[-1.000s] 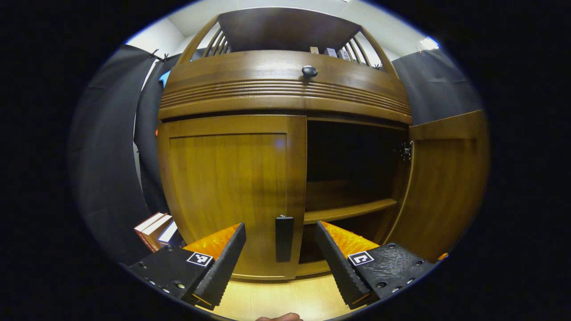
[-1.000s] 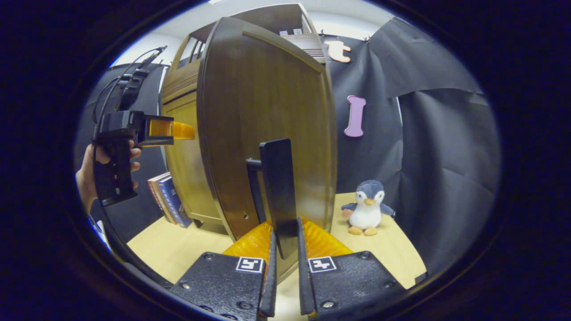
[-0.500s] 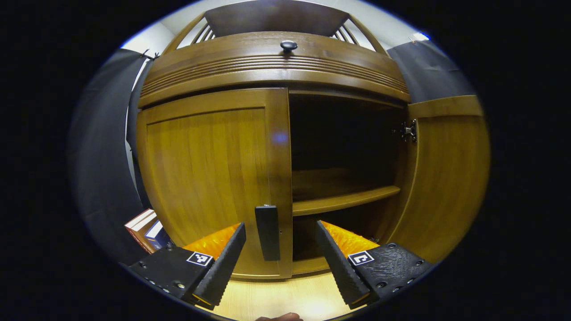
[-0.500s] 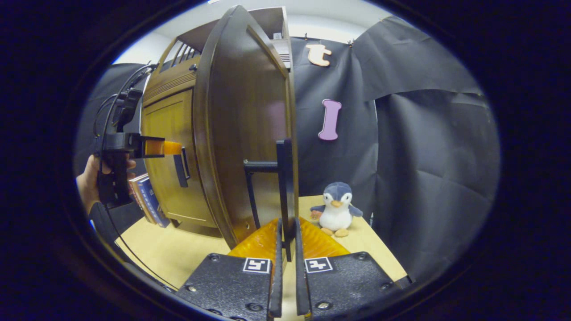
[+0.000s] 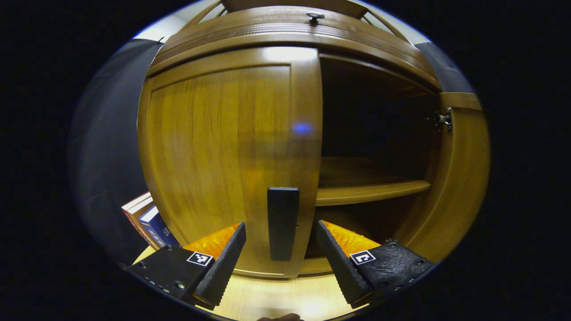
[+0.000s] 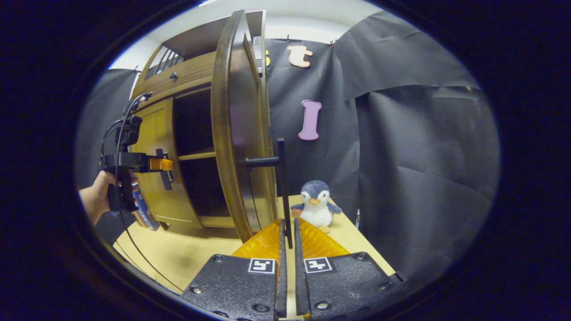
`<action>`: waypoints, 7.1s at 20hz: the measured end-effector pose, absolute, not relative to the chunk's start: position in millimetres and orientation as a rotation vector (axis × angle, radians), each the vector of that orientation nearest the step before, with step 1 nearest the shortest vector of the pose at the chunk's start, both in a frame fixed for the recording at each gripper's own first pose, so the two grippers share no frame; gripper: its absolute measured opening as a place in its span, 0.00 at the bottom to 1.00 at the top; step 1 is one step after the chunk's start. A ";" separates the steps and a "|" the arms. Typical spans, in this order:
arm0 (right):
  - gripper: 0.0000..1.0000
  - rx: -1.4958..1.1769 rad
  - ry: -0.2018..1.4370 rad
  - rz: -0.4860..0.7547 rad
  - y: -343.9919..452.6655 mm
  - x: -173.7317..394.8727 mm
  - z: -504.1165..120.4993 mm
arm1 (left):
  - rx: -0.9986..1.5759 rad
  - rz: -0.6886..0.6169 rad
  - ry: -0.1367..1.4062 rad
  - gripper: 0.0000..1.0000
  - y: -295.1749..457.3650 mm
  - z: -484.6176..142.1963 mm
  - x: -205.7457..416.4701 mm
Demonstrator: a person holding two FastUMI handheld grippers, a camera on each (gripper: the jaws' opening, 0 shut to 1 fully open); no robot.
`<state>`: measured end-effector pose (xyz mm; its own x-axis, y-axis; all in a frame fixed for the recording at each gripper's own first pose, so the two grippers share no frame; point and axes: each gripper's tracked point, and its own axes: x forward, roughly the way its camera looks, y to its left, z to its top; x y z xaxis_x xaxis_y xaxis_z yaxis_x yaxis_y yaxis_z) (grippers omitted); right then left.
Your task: Open the right door of the double-door shoe cabinet with the right hand, and open the left door with the left hand.
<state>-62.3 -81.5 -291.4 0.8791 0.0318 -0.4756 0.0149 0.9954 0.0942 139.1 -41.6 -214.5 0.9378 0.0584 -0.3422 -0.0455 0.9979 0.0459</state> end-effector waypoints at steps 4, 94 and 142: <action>0.11 0.114 0.493 -0.042 -104.5 -71.9 -287.4 | 0.066 0.049 0.329 0.87 -33.5 -219.6 153.8; 0.84 0.047 0.338 0.388 99.0 -41.1 -181.1 | 0.075 0.337 0.251 0.20 125.7 -169.5 -99.8; 0.90 -0.013 0.088 0.124 29.1 11.7 -55.3 | 0.092 0.049 -0.120 1.00 8.2 4.4 5.0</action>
